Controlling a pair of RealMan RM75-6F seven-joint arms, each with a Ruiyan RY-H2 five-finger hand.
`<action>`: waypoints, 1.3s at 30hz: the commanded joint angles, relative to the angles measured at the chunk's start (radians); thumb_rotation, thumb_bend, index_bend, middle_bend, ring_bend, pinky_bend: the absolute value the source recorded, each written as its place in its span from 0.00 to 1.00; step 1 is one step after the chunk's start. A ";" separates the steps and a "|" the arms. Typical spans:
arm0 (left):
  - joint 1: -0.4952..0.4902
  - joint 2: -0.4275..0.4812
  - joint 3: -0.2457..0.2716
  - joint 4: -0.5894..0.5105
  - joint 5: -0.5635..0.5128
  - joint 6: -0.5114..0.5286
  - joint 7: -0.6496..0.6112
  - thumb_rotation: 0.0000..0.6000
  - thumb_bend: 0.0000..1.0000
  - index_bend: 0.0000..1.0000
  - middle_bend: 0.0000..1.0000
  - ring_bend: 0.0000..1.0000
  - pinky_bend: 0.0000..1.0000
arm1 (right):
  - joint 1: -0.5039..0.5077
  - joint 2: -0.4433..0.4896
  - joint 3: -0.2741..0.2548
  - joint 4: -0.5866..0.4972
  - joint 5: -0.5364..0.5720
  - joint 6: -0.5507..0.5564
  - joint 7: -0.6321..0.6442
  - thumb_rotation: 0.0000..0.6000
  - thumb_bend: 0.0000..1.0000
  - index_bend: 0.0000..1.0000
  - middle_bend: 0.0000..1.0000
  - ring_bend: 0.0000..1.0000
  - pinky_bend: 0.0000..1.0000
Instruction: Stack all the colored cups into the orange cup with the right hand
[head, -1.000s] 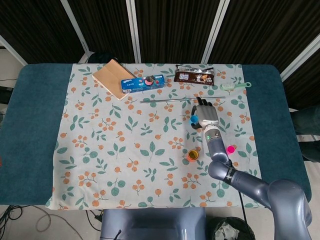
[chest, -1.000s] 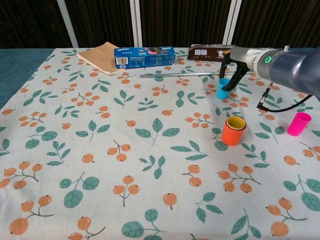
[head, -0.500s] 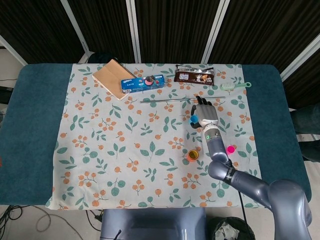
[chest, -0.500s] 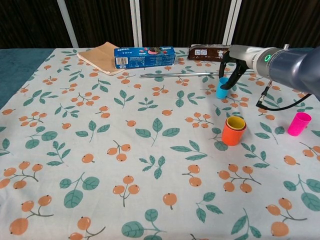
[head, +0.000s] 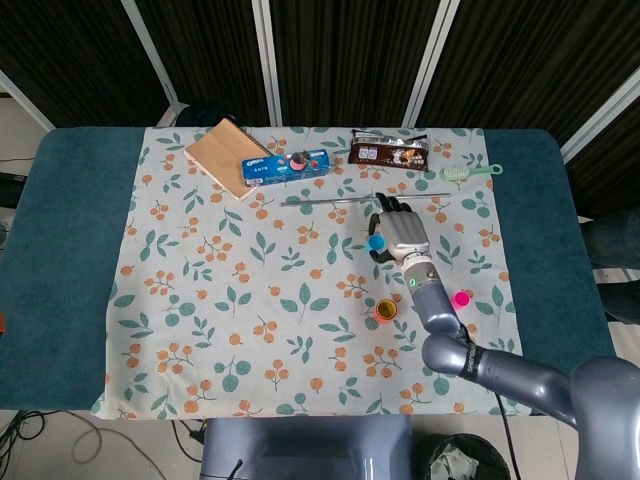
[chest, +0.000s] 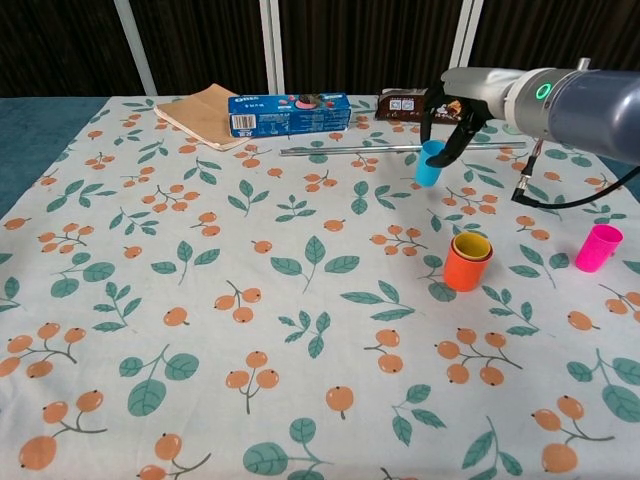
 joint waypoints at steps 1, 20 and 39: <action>-0.001 0.000 0.001 -0.001 0.001 -0.001 0.000 1.00 0.39 0.15 0.03 0.01 0.13 | -0.029 0.124 -0.020 -0.221 -0.030 0.061 -0.043 1.00 0.36 0.49 0.00 0.06 0.15; 0.002 0.000 0.001 -0.007 0.006 0.008 -0.003 1.00 0.39 0.15 0.03 0.01 0.13 | -0.159 0.324 -0.136 -0.602 -0.241 0.190 -0.007 1.00 0.36 0.51 0.00 0.06 0.15; 0.002 -0.002 0.002 -0.003 0.004 0.008 0.004 1.00 0.39 0.15 0.03 0.01 0.13 | -0.195 0.302 -0.190 -0.549 -0.297 0.179 0.048 1.00 0.36 0.52 0.00 0.06 0.15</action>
